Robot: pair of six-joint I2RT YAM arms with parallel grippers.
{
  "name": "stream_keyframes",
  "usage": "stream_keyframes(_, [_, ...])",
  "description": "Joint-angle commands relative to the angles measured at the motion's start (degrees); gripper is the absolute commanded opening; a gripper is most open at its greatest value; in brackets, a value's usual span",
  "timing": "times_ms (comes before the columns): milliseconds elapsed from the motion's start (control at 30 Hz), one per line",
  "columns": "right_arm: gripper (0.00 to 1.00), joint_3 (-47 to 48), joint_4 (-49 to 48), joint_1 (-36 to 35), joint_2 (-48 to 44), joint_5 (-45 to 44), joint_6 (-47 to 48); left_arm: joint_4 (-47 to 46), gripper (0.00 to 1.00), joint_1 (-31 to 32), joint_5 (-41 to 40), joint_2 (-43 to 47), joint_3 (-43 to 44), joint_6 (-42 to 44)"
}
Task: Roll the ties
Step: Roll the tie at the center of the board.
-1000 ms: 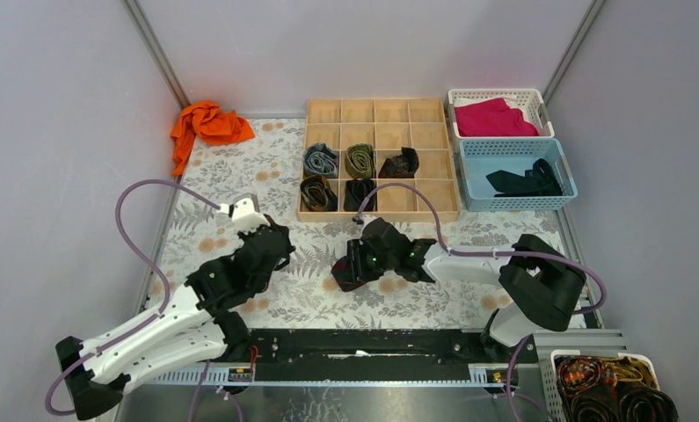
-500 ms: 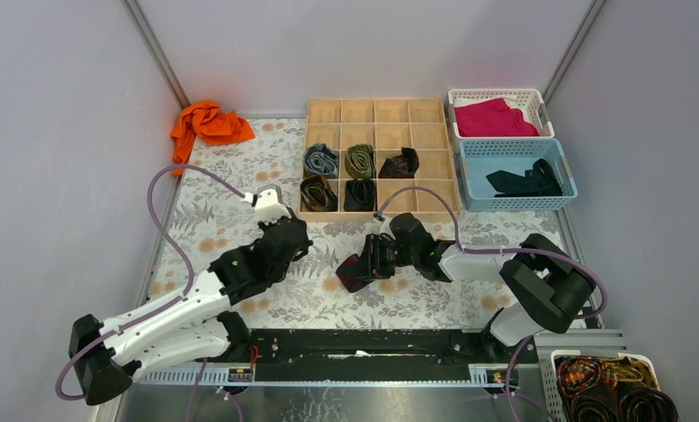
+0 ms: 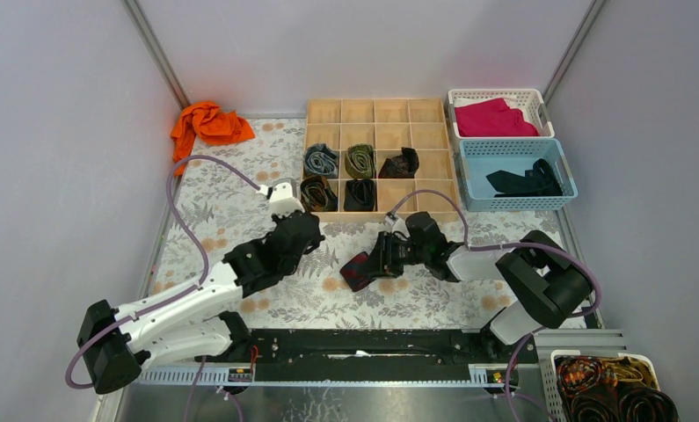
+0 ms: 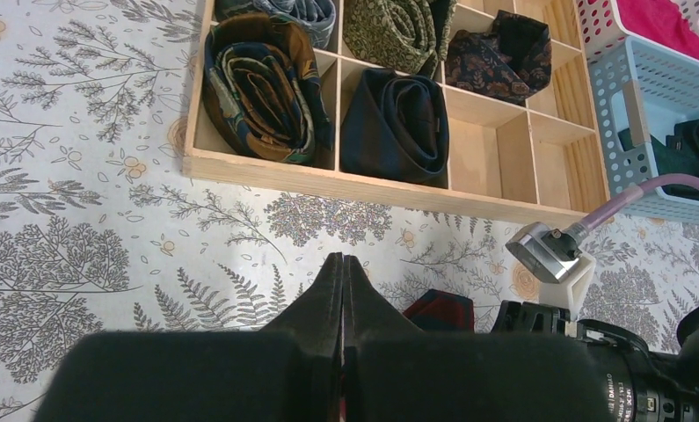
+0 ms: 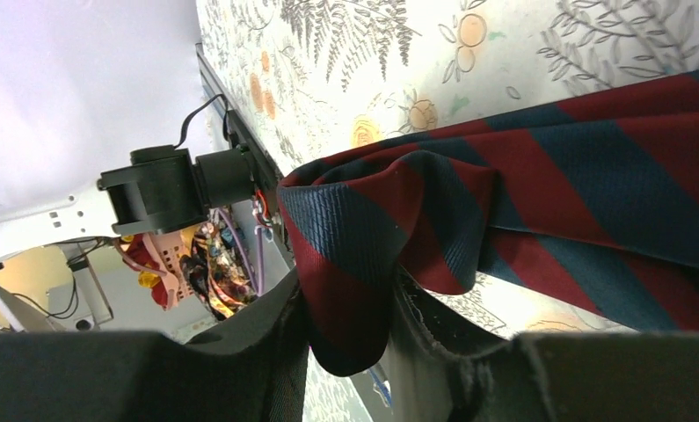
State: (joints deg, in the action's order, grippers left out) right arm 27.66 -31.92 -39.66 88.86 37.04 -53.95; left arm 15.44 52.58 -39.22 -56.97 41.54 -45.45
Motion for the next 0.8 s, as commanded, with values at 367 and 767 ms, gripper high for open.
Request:
stream_keyframes(367, [0.45, 3.74, 14.47, 4.16, 2.68, -8.31, 13.64, -6.23, 0.00, 0.01, 2.06, -2.88, 1.32, 2.33])
stream_keyframes(767, [0.60, 8.86, 25.31, 4.15, -1.22, -14.32, 21.29, -9.69, 0.00, -0.02, 3.78, -6.25, 0.07, 2.82])
